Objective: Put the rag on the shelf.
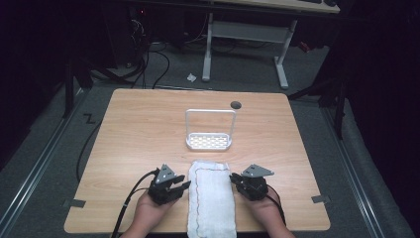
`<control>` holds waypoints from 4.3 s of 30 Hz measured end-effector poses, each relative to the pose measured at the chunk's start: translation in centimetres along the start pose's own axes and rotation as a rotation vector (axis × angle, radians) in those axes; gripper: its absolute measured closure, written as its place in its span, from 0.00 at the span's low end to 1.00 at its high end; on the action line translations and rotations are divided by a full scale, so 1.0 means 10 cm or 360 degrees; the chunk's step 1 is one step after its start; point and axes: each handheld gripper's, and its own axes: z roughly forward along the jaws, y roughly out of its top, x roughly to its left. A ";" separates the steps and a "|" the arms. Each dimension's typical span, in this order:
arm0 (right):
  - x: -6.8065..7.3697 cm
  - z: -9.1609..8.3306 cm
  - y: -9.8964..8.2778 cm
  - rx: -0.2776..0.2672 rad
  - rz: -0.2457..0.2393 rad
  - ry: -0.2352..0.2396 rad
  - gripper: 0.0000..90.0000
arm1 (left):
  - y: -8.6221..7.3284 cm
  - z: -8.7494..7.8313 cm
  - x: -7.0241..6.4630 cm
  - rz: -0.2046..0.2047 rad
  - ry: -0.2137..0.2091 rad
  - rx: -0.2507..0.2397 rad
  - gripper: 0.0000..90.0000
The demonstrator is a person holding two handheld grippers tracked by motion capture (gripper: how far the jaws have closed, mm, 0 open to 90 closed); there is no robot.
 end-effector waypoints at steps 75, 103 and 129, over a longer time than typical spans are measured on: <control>0.14 0.13 0.59 -0.0326 0.0068 -0.0200 0.95 | 0.62 0.25 -0.02 -0.0283 0.0283 -0.0298 0.93; 0.14 -0.43 1.37 -0.0706 0.0016 -0.0267 0.96 | 1.42 -0.36 -0.14 -0.0138 0.0360 -0.0645 0.93; 0.12 -0.78 1.88 -0.0886 -0.0027 -0.0283 0.96 | 1.96 -0.73 -0.20 -0.0011 0.0406 -0.0841 0.94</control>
